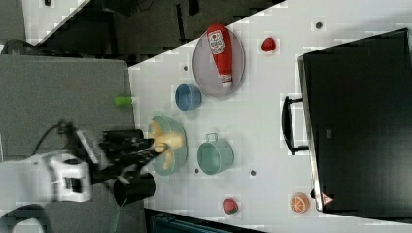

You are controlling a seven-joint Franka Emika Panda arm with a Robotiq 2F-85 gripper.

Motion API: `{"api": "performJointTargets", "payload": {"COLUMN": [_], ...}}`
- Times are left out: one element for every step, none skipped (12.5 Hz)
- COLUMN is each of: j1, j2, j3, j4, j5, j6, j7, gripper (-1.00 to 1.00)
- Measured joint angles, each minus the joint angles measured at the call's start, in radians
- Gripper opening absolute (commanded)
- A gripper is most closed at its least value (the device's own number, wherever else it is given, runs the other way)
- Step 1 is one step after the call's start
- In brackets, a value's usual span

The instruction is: Pick banana from table and place on oven.

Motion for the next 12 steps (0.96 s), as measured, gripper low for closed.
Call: {"api": "performJointTargets", "payload": {"j1": [0.001,0.0,-0.003,-0.004,-0.006,-0.019,-0.03,-0.038,-0.042,-0.038,-0.044,-0.048], "j2": [0.02,0.046,0.068,0.089,0.117,0.155,0.199,0.244,0.289,0.331,0.374,0.423], "j3": [-0.033,-0.066,-0.102,-0.142,-0.191,-0.233,-0.273,-0.313,-0.353,-0.398,-0.425,-0.444], "j4": [0.004,0.012,0.016,0.02,0.037,0.061,0.086,0.108,0.131,0.143,0.147,0.158], "j5": [-0.012,-0.026,-0.039,-0.04,-0.049,-0.052,-0.051,-0.071,-0.085,-0.084,-0.09,-0.094], "j6": [-0.001,-0.009,-0.011,-0.009,-0.002,0.026,0.081,0.122,0.122,0.14,0.183,0.19], "j7": [-0.034,-0.075,-0.122,-0.183,-0.239,-0.285,-0.335,-0.391,-0.459,-0.528,-0.592,-0.648], "gripper": [-0.64,-0.64,-0.64,-0.64,-0.64,-0.64,-0.64,-0.64,-0.64,-0.64,-0.64,-0.64]}}
